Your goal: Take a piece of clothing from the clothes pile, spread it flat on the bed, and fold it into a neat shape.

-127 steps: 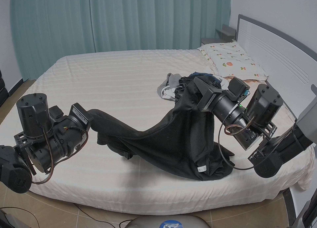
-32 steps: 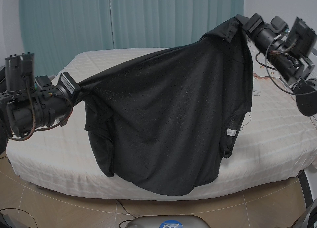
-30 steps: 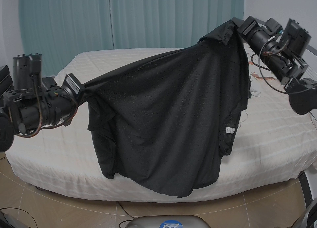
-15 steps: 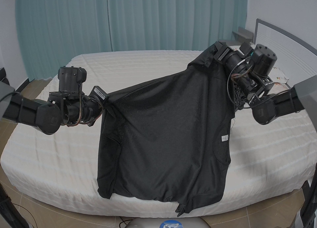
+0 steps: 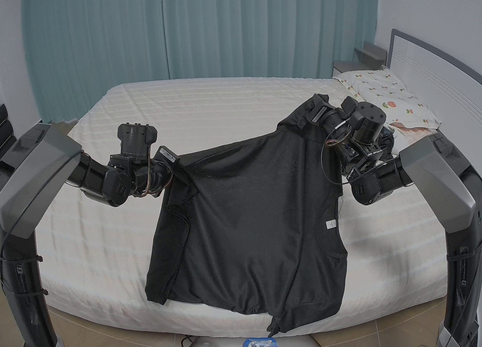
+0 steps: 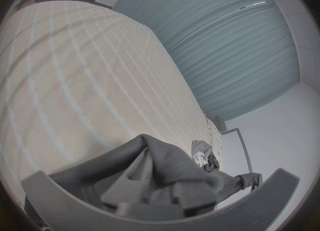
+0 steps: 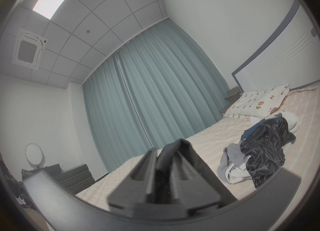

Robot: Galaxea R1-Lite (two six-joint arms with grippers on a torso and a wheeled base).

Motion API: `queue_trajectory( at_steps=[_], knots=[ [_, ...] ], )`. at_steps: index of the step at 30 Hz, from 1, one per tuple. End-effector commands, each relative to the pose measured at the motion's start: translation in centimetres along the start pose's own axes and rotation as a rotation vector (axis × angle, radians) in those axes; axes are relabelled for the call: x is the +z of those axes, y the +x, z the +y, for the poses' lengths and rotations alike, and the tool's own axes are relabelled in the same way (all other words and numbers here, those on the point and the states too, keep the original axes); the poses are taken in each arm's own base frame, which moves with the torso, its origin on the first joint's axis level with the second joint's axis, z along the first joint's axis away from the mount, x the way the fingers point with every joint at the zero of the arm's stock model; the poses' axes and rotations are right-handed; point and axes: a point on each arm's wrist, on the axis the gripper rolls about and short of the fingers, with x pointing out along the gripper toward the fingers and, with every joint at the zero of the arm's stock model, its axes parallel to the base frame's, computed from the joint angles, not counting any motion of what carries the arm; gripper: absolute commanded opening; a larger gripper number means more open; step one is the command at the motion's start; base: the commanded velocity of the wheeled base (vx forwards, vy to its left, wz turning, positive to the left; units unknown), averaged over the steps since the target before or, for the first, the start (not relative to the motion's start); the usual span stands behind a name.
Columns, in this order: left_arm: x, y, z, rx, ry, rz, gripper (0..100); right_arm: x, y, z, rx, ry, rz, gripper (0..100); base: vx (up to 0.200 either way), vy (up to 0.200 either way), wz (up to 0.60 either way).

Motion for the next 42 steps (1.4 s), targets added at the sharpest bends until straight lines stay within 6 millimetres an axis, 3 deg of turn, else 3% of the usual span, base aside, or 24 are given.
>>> queue_trajectory(
  at_steps=[1, 4, 5, 7, 9, 15, 23, 27, 34, 37, 42],
  knots=[
    [-0.5, 4.7, 2.1, 0.033, -0.064, -0.003, 100, -6.4, 0.1, -3.2, -0.043, -0.024, 0.11, 100, 0.0, 0.0, 0.0],
    [-0.5, 5.7, 2.6, 0.046, -0.077, -0.026, 100, -8.7, -0.5, -4.5, -0.068, -0.034, 0.166, 100, 0.0, 0.0, 0.0],
    [-0.3, 6.5, 3.3, 0.066, -0.077, -0.049, 100, -10.4, -1.0, -6.0, -0.106, -0.045, 0.207, 100, 0.0, 0.0, 0.0],
    [0.0, 7.5, 4.1, 0.092, -0.079, -0.091, 100, -11.4, -1.3, -7.3, -0.143, -0.055, 0.232, 100, 0.0, 0.0, 0.0],
    [0.2, 7.7, 4.3, 0.1, -0.081, -0.103, 100, -11.5, -1.3, -7.5, -0.151, -0.057, 0.234, 100, 0.0, 0.0, 0.0],
    [2.7, 8.1, 5.6, 0.124, -0.09, -0.176, 100, -10.3, -2.0, -11.0, -0.271, -0.086, 0.272, 100, 0.0, 0.0, 0.0],
    [2.9, 7.8, 6.8, 0.166, -0.021, -0.152, 100, -8.6, -4.7, -12.5, -0.31, -0.093, 0.369, 100, 0.0, 0.0, 0.0],
    [2.1, 7.9, 7.1, 0.183, 0.068, -0.086, 100, -8.1, -6.8, -12.5, -0.318, -0.075, 0.435, 100, 0.0, 0.0, 0.0],
    [-0.7, 8.3, 5.9, 0.144, 0.196, 0.038, 100, -7.2, -10.8, -12.1, -0.353, -0.033, 0.493, 100, 0.0, 0.0, 0.0],
    [-2.7, 9.0, 5.8, 0.139, 0.274, 0.069, 100, -6.9, -11.8, -12.0, -0.353, -0.034, 0.498, 100, 0.0, 0.0, 0.0],
    [-4.4, 9.9, 4.7, 0.142, 0.359, 0.037, 100, -6.4, -13.0, -11.5, -0.356, -0.036, 0.518, 100, 0.0, 0.0, 0.0]
  ],
)
